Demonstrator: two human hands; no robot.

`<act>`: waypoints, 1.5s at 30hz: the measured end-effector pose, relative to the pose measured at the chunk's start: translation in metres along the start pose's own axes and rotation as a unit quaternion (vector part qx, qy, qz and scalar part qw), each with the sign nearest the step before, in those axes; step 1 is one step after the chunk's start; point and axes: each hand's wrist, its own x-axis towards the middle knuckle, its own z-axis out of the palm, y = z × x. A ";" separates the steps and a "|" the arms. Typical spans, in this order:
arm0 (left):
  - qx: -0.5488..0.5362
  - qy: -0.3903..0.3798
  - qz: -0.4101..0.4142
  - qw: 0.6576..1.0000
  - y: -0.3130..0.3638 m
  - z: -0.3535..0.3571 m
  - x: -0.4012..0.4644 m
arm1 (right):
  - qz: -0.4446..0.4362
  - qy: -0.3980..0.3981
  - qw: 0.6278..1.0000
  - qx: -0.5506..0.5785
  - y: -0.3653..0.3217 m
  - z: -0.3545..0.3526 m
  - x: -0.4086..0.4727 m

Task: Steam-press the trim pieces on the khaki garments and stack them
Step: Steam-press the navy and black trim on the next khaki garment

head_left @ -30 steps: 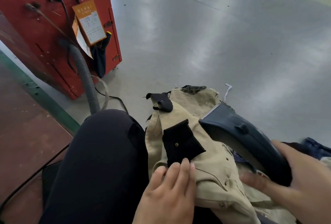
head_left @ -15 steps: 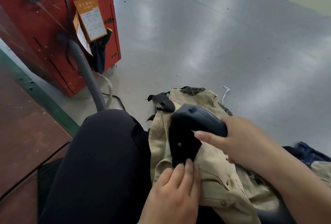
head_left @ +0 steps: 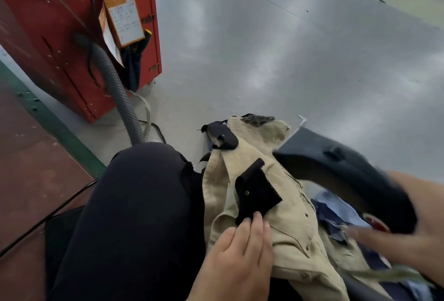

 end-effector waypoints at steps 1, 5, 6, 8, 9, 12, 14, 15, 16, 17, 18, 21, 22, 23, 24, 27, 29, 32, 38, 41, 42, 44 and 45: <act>0.002 -0.002 -0.002 1.000 0.001 0.000 0.000 | -0.003 -0.011 1.000 -0.010 0.005 0.004 -0.003; 0.005 -0.004 -0.010 1.000 0.004 -0.001 -0.002 | 0.007 -0.083 0.981 -0.177 -0.013 0.019 0.001; 0.003 -0.003 -0.011 1.000 0.004 -0.002 -0.002 | 0.020 -0.105 0.977 -0.184 -0.018 0.022 0.007; -0.003 -0.006 -0.012 1.000 0.004 -0.003 -0.001 | 0.026 -0.141 0.972 -0.185 -0.028 0.027 0.024; -0.005 -0.011 -0.012 1.000 0.003 -0.004 0.000 | 0.021 -0.142 0.975 -0.168 -0.031 0.030 0.033; -0.014 -0.028 -0.024 0.999 0.001 -0.005 0.001 | -0.011 -0.110 0.986 -0.124 -0.045 0.033 0.061; -0.010 -0.028 -0.029 0.999 0.000 -0.006 0.002 | -0.026 -0.107 0.989 -0.103 -0.053 0.037 0.078; -0.005 -0.027 -0.029 0.999 0.000 -0.006 0.002 | -0.028 -0.108 0.989 -0.093 -0.057 0.039 0.086; 0.001 -0.027 -0.027 0.999 0.000 -0.006 0.001 | -0.030 -0.107 0.991 -0.080 -0.060 0.039 0.093; 0.003 -0.029 -0.025 0.999 0.000 -0.007 0.001 | -0.030 -0.102 0.992 -0.063 -0.063 0.039 0.097; 0.003 -0.033 -0.025 0.999 0.000 -0.007 0.000 | -0.030 -0.095 0.994 -0.045 -0.064 0.035 0.100; -0.008 -0.039 -0.027 0.999 -0.003 -0.007 -0.002 | -0.029 -0.062 0.998 -0.003 -0.058 0.014 0.099; -0.011 -0.037 -0.028 0.999 -0.004 -0.006 -0.002 | -0.031 -0.054 0.998 0.000 -0.054 0.004 0.095; -0.014 -0.034 -0.027 0.999 -0.005 -0.006 -0.002 | -0.034 -0.049 0.998 0.001 -0.048 -0.006 0.090; -0.016 -0.032 -0.025 0.999 -0.005 -0.005 -0.003 | -0.037 -0.047 0.998 -0.001 -0.041 -0.016 0.084; -0.013 -0.040 -0.033 0.999 -0.005 -0.004 -0.003 | -0.044 -0.016 0.998 -0.050 -0.022 -0.028 0.062; -0.003 -0.048 -0.038 0.998 -0.005 -0.005 -0.001 | -0.047 0.032 0.996 -0.073 -0.013 -0.027 0.059; 0.008 -0.050 -0.036 0.998 0.000 -0.005 -0.002 | -0.014 0.072 0.996 -0.043 -0.015 -0.029 0.074; 0.008 -0.039 -0.027 0.999 -0.001 -0.008 -0.004 | 0.103 0.130 0.974 0.155 -0.011 -0.057 0.128; -0.002 -0.041 -0.035 0.999 -0.002 -0.008 -0.005 | 0.100 0.097 0.983 0.123 -0.006 -0.059 0.120; -0.005 -0.042 -0.040 0.998 -0.002 -0.008 -0.005 | 0.090 0.079 0.987 0.104 -0.004 -0.056 0.113; -0.013 -0.042 -0.048 0.998 -0.003 -0.008 -0.003 | 0.054 0.036 0.995 0.072 0.000 -0.045 0.090; -0.017 -0.042 -0.053 0.998 -0.003 -0.009 -0.003 | 0.032 0.012 0.998 0.061 0.003 -0.038 0.078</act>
